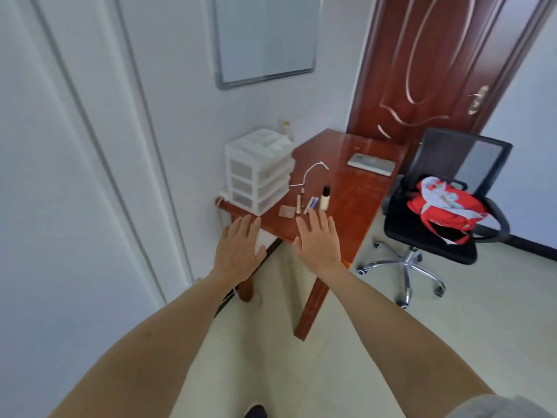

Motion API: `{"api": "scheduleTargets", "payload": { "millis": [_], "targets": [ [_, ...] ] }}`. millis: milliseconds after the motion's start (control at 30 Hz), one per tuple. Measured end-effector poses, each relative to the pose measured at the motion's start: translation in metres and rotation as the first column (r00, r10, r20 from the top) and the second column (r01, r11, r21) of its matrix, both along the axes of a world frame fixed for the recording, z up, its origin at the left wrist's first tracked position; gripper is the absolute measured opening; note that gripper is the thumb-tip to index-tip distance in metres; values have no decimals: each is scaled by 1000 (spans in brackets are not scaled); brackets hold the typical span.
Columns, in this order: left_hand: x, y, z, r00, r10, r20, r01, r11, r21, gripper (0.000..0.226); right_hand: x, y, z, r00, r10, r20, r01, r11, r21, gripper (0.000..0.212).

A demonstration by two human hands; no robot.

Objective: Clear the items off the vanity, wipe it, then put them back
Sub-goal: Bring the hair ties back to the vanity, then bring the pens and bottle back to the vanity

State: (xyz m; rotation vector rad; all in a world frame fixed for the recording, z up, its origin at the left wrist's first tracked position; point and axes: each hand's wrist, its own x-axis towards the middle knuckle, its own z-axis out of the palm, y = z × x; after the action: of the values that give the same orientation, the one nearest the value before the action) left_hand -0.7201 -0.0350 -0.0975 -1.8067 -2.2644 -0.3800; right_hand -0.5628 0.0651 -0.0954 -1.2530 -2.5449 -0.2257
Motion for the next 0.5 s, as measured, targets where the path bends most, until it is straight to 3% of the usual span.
{"api": "scheduleTargets", "payload": {
  "millis": [300, 500],
  "targets": [
    [-18, 169, -30, 983, -167, 70, 167, 986, 14, 55, 6, 126, -47, 979, -196, 48, 201, 968, -150, 44],
    [-22, 251, -63, 966, -229, 116, 240, 967, -86, 54, 6, 184, -80, 968, -233, 94, 249, 936, -249, 46]
  ]
}}
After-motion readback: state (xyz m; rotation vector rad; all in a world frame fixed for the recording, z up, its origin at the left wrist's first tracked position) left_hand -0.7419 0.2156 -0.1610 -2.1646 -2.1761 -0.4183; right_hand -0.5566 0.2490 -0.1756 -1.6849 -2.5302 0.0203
